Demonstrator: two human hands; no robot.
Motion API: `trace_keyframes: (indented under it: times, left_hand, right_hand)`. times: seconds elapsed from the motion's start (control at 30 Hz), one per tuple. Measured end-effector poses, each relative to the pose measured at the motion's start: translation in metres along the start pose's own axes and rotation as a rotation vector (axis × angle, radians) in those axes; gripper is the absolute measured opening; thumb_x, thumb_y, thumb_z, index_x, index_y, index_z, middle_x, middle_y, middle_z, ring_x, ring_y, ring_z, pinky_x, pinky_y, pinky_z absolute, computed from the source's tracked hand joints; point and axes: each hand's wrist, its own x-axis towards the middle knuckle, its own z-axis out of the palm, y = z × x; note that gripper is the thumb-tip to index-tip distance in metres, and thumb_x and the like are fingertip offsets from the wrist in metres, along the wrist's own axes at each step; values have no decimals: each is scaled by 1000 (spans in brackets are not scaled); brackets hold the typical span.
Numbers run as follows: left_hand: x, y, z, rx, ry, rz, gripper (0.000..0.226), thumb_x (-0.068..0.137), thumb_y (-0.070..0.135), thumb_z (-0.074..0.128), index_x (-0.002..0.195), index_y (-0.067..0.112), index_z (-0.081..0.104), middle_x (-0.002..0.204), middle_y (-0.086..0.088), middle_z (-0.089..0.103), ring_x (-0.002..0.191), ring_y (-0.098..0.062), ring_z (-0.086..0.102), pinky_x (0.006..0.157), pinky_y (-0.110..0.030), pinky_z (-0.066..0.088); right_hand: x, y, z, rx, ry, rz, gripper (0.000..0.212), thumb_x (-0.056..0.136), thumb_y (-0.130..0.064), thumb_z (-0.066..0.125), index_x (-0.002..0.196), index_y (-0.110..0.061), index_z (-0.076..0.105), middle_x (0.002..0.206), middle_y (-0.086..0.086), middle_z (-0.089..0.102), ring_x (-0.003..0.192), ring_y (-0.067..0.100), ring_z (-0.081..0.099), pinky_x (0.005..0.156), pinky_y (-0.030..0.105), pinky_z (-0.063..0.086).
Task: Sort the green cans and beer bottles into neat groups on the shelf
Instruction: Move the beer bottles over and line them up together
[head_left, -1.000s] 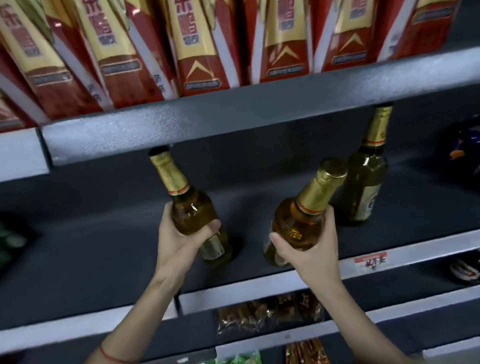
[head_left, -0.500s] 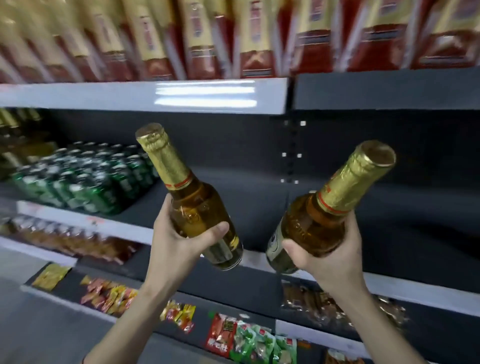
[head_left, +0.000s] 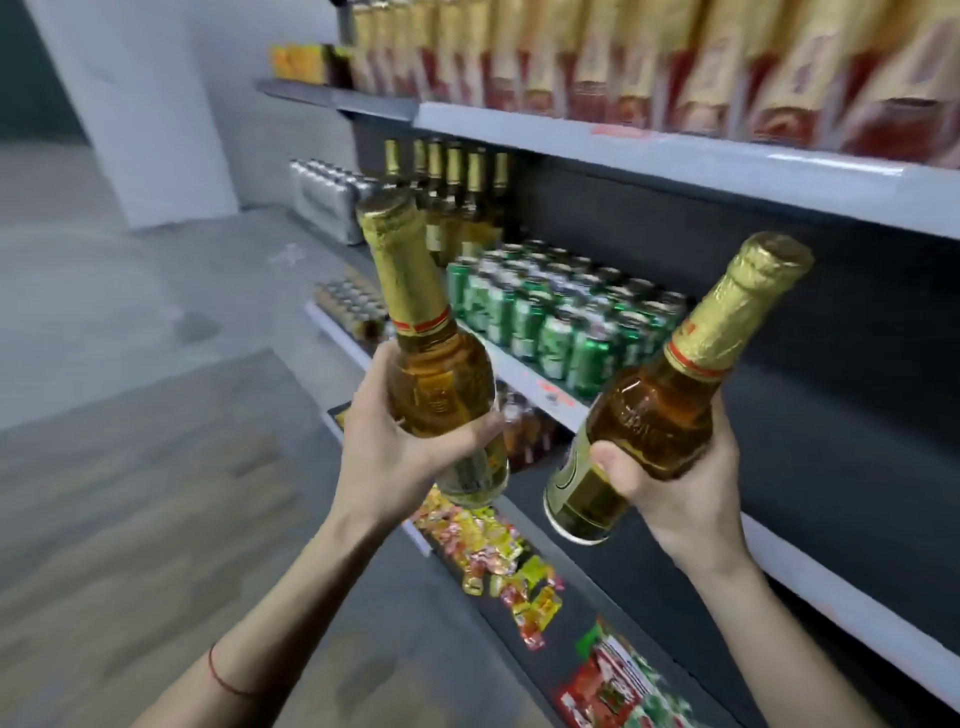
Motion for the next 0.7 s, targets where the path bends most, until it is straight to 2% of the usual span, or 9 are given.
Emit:
trace_keyframes:
  times: [0.2,0.3,0.37,0.47,0.6,0.7]
  left_hand:
    - [27,-25,-84,115,186,-37,65,63,37,95,116,18,64,107,-2,77,98,-22,76,86,-42,63]
    - [49,-43,-110,158,230,-52,63,63,31,95,116,17,63,107,-6,77,99,-29,75,89,-53,61]
    - [69,-56,-122,178,249,-59,66,62,33,95,117,17,63,107,-4,77,100,-26,75,89,-50,62]
    - [107,-76,-134,196,270,-63,67,60,37,94,118,19,64,107,2,77,98,-18,76,86,-34,62]
    - [170,-104,-146,244,278,-58,68,58,38,94,116,17,65,107,-1,77,99,-23,76,88,-44,63]
    - [213,-120,-153,265,294,-74,67,56,37,92,115,17,65,106,-2,78,99,-24,76,89,-48,63]
  right_hand:
    - [51,30,96,76,-142,35,55,66,-34,86,114,-38,58,97,-16,74,87,5,73,77,16,56]
    - [76,52,135,95,-198,44,54,63,-38,87,110,-46,59,97,-12,73,87,10,74,78,20,57]
    - [96,71,160,120,-240,53,56,61,-40,87,109,-48,59,97,-10,72,88,13,73,79,22,57]
    - [128,107,193,167,-281,56,64,61,-38,87,118,-35,57,100,-12,71,92,12,73,81,20,57]
    - [180,157,232,217,-290,73,71,62,-38,88,123,-20,55,102,-10,71,95,14,72,82,19,56]
    - [221,188,256,235,-277,88,66,65,-36,88,121,-21,56,103,-12,72,94,8,72,80,16,55]
